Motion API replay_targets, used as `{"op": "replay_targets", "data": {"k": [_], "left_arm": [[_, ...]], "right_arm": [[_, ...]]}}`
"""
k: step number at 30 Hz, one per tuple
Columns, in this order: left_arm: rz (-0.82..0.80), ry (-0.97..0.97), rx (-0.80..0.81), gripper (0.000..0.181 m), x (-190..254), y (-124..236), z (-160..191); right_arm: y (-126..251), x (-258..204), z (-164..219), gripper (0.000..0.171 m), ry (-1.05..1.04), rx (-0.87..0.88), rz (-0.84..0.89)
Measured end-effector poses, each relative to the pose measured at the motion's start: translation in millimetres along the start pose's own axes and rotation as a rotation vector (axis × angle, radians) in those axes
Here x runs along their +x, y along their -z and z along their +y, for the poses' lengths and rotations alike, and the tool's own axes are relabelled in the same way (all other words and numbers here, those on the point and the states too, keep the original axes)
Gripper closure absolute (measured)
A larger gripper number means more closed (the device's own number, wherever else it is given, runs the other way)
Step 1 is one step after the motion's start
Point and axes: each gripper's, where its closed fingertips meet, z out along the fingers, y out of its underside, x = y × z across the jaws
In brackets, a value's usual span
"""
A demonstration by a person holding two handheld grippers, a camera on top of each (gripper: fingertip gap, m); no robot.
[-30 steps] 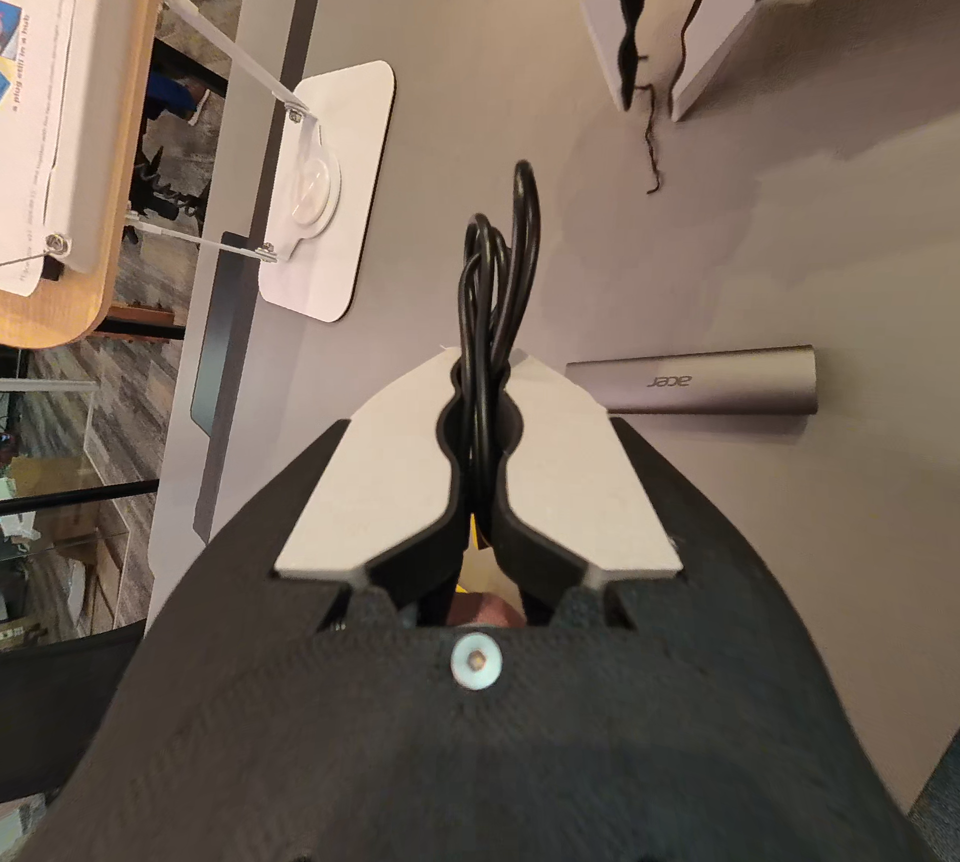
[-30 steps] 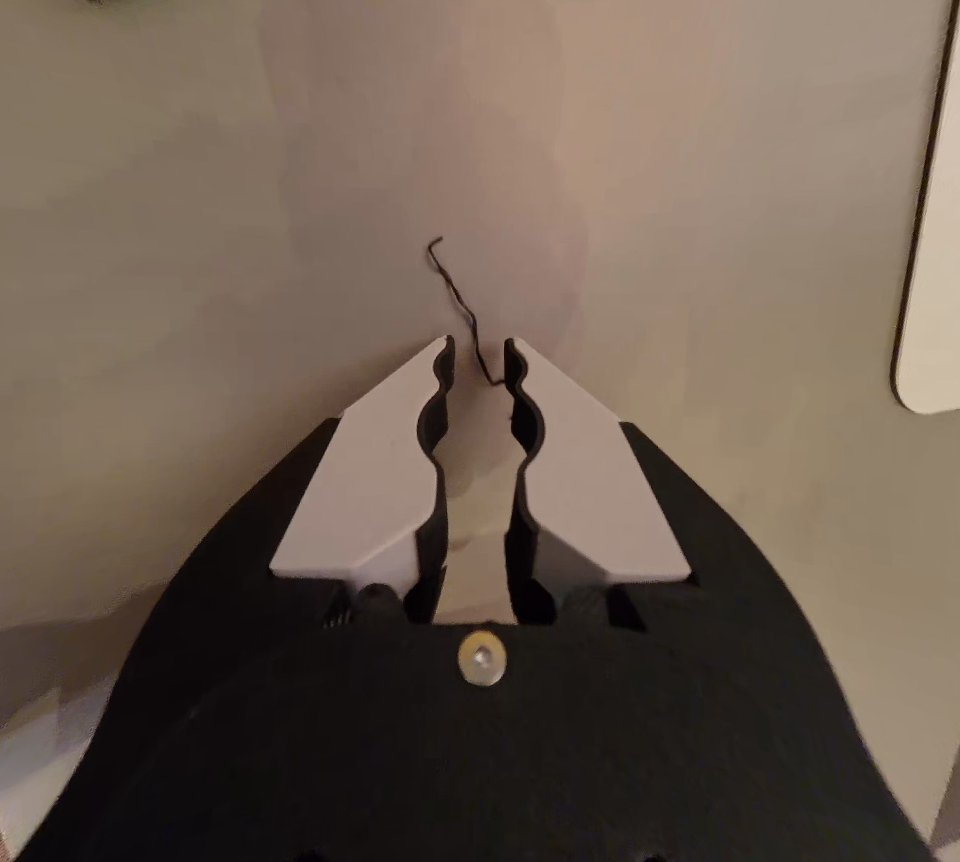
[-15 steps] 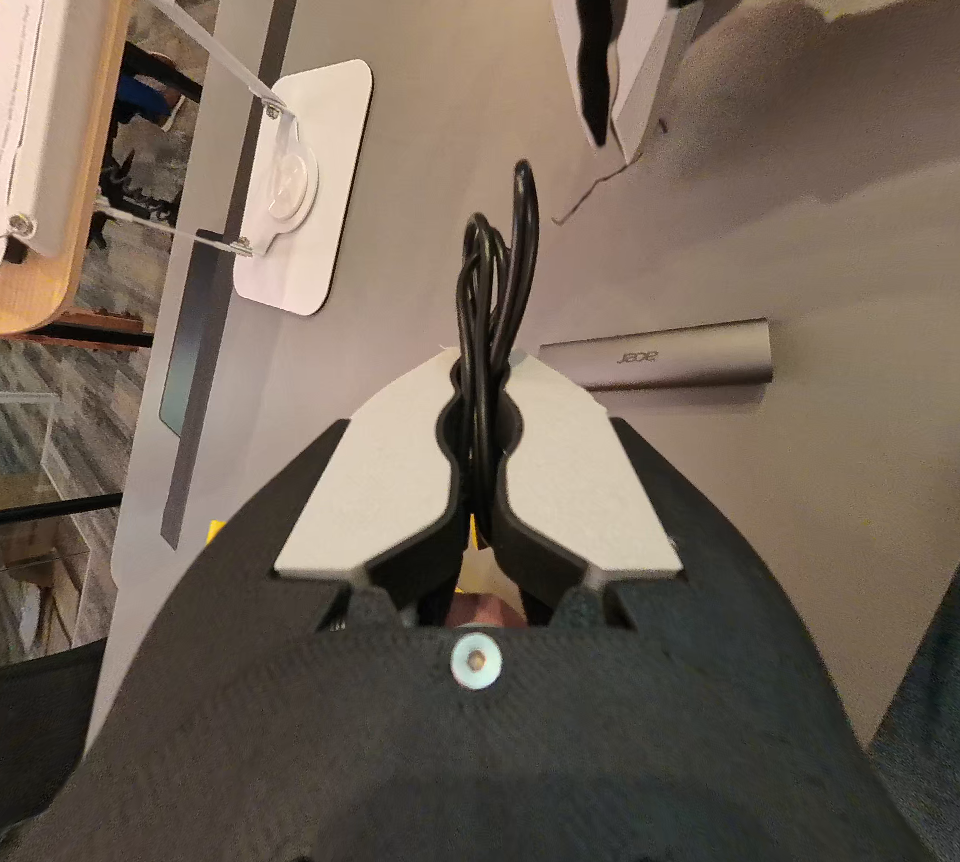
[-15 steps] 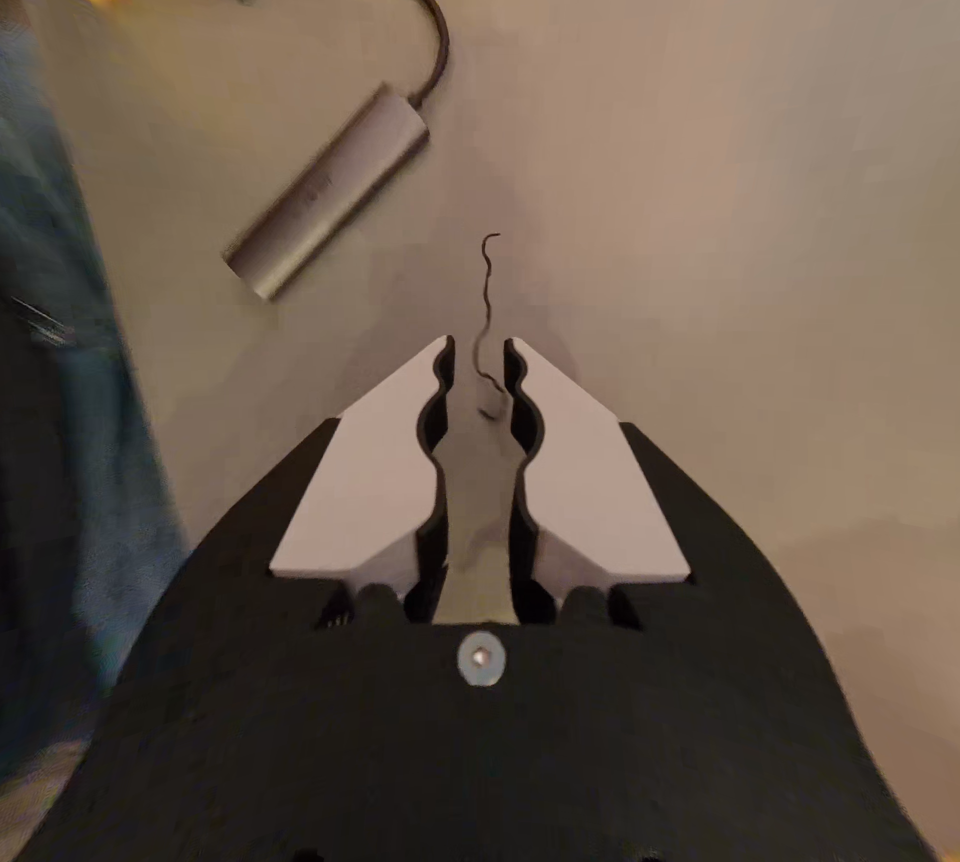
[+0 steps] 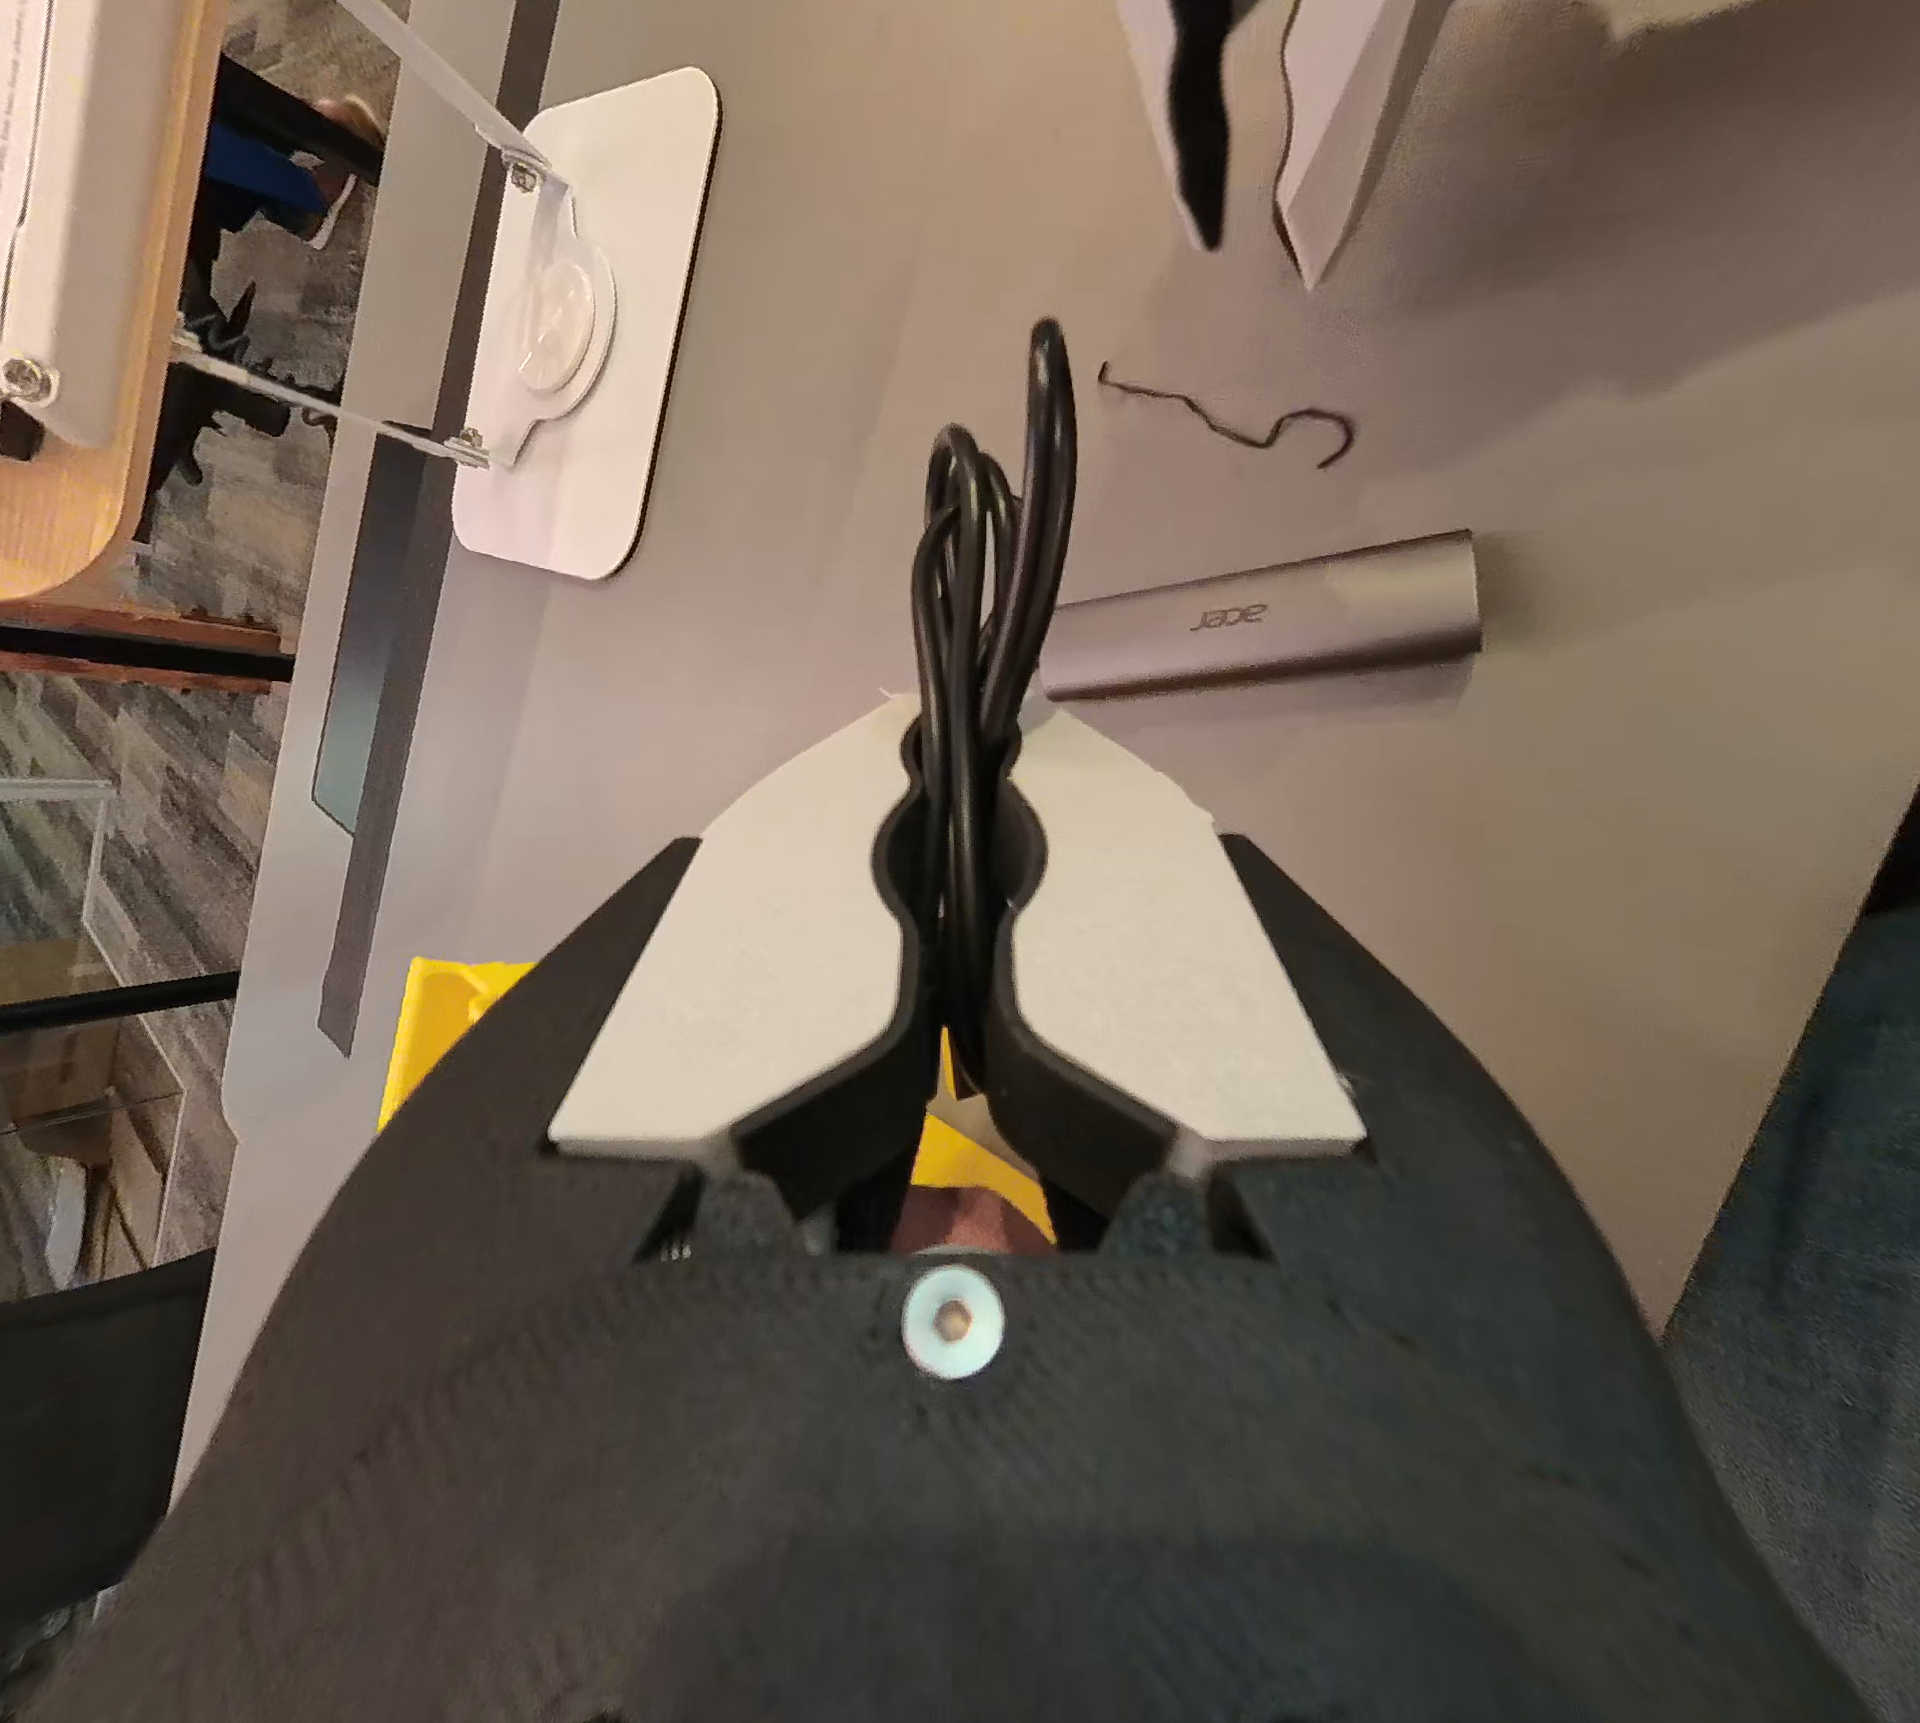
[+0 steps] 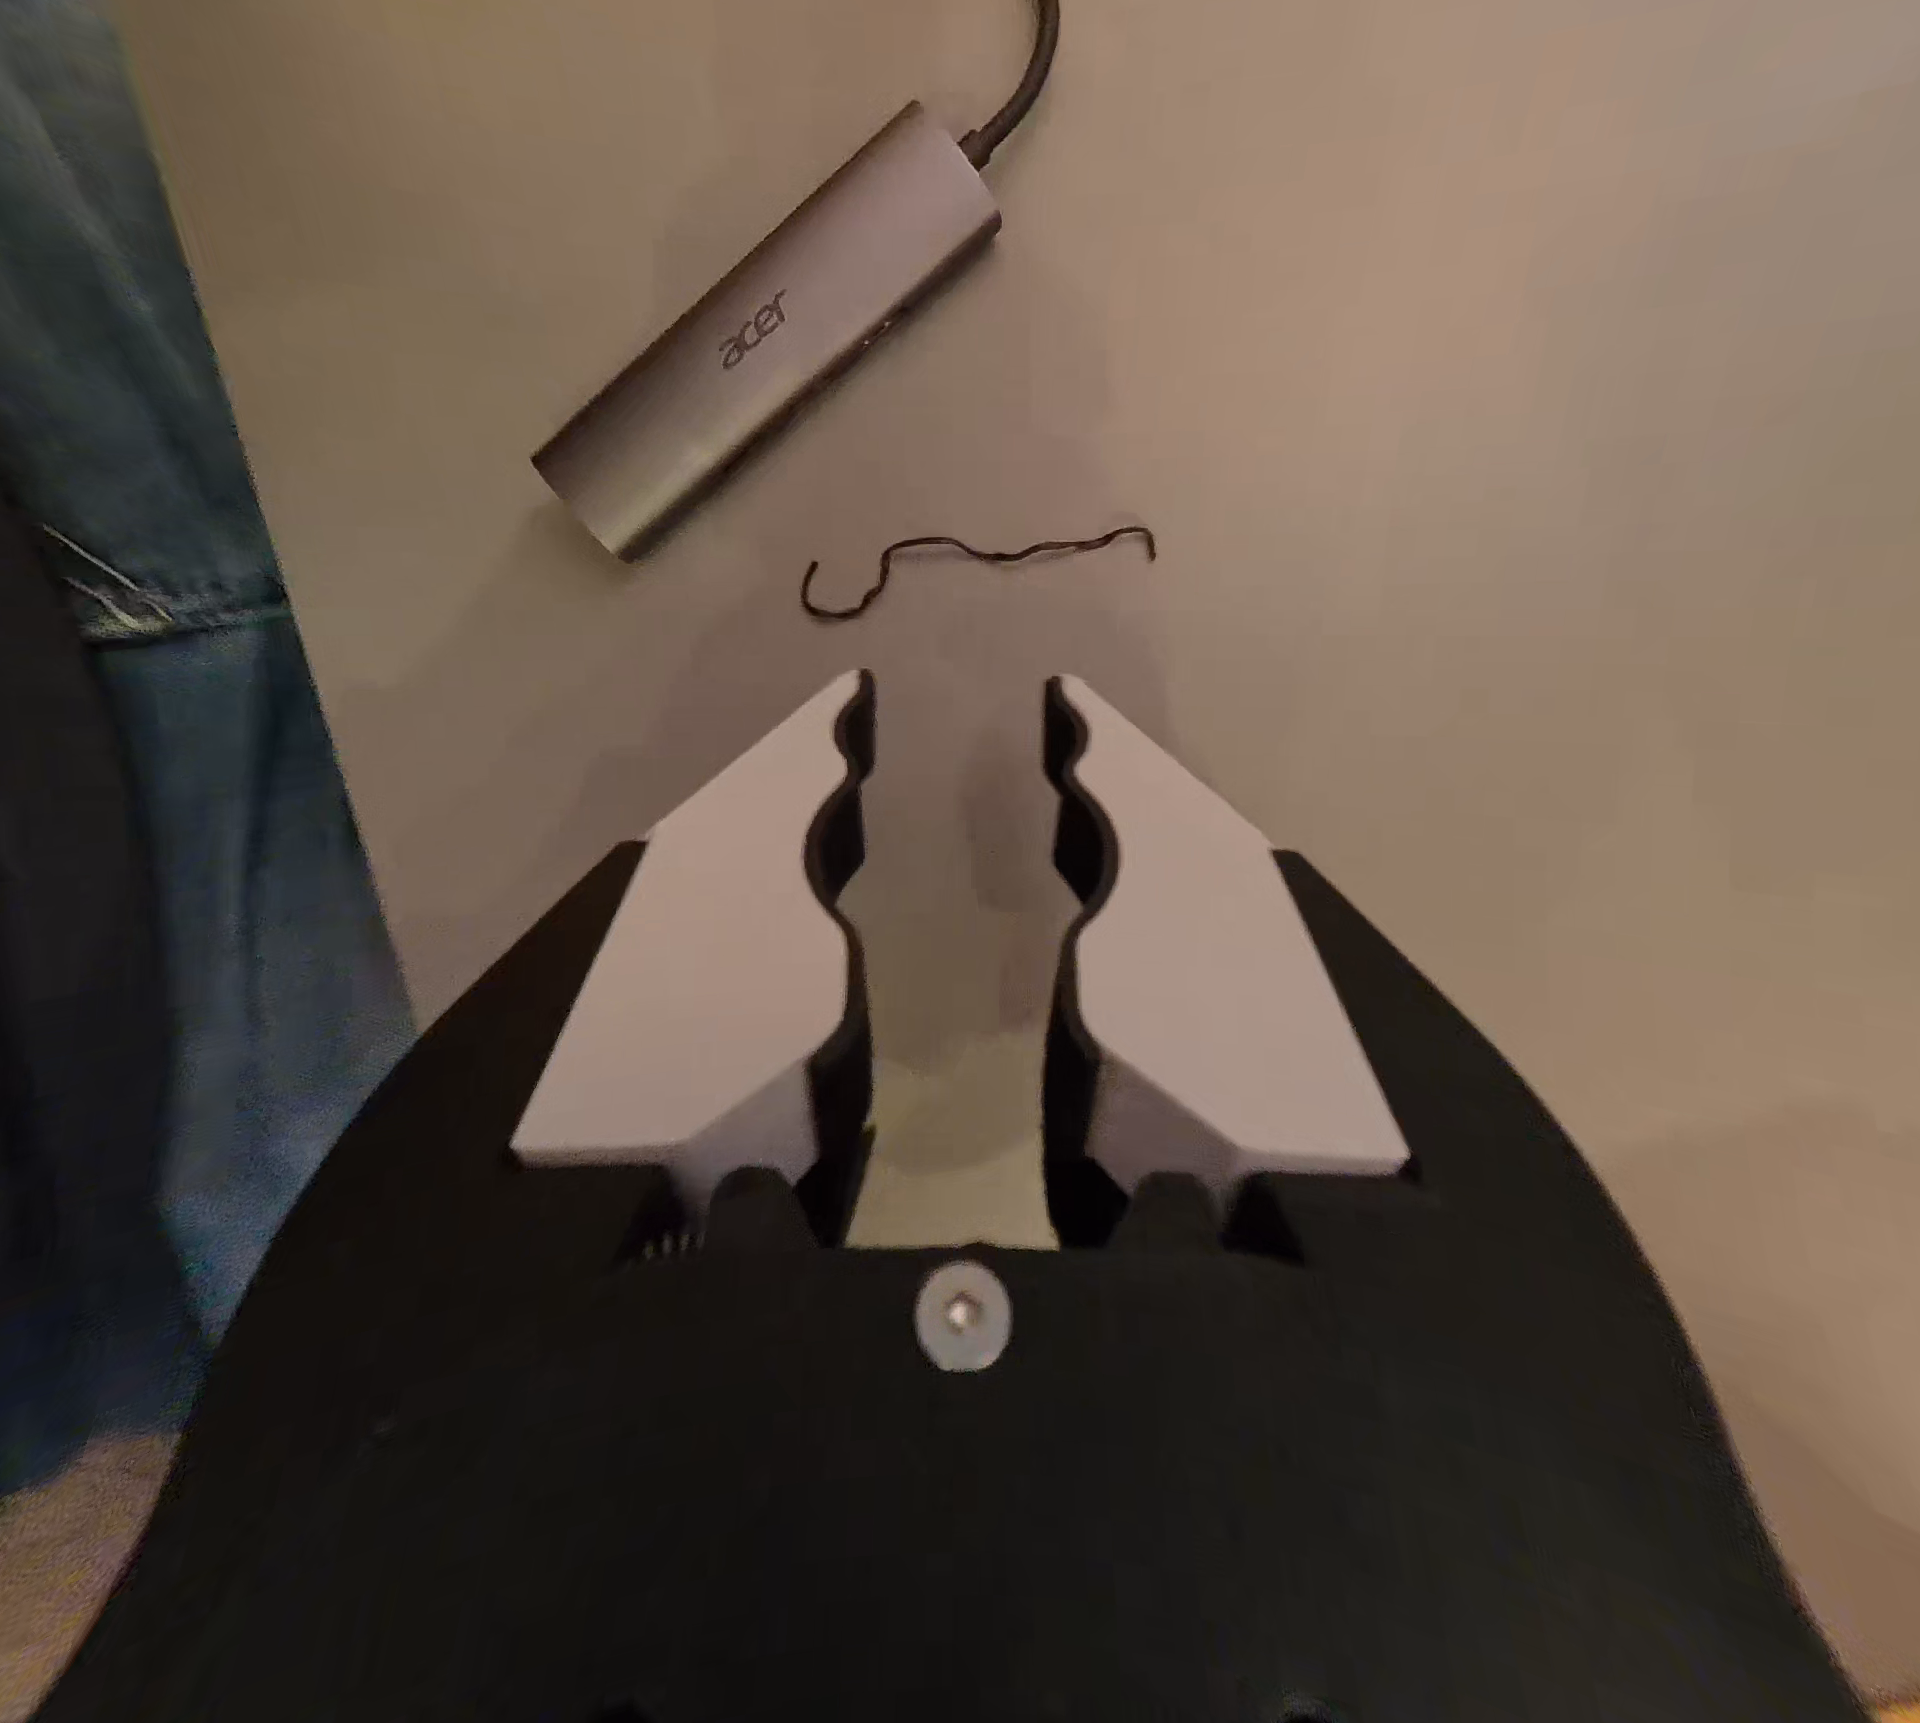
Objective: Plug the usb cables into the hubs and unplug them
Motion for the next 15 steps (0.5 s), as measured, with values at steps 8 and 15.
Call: {"op": "replay_targets", "data": {"k": [8,15], "left_arm": [[-0.003,0.009,0.0,0.175,4,8,11],[-0.001,0.011,0.008,0.175,3,9,13]], "right_arm": [[-31,-4,-14,0.084,0.36,-0.106,0.149],[-33,7,-9,0.121,0.227,-0.074,0.04]]}}
